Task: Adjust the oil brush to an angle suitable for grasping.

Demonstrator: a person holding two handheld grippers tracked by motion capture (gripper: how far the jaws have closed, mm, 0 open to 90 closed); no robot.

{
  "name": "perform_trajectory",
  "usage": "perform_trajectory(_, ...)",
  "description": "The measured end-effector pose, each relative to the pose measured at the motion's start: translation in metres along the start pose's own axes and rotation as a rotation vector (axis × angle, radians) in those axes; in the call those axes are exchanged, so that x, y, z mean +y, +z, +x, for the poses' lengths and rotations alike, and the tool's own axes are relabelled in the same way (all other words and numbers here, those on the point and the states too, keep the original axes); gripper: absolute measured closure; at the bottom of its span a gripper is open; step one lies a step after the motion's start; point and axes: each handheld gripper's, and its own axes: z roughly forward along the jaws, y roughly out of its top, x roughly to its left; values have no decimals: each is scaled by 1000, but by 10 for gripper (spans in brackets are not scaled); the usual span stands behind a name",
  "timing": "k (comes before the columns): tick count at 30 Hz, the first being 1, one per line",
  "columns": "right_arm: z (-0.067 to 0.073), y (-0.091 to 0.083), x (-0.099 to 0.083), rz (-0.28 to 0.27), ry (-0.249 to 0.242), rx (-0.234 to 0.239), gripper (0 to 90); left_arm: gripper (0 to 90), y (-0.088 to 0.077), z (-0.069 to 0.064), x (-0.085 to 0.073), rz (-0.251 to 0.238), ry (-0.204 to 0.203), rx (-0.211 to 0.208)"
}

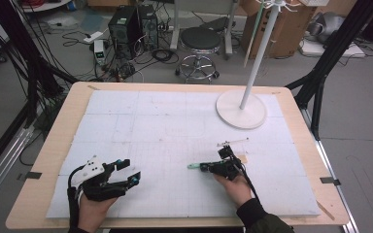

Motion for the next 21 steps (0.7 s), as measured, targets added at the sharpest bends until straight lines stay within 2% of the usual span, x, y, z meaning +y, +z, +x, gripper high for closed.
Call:
perform_trajectory(6, -4, 7, 12, -22, 10, -19, 900, 349, 0, 0, 0, 2, 2, 1)
perform_trajectory(9, -9, 10, 19, -23, 26, -14, 900, 349, 0, 0, 0, 2, 1, 2)
perform_trajectory(10, -11, 11, 22, -21, 20, -23, 900, 349, 0, 0, 0, 2, 1, 2)
perform_trajectory(21, -29, 15, 47, -39, 75, -96, 900, 349, -2, 1, 0, -6, -3, 4)
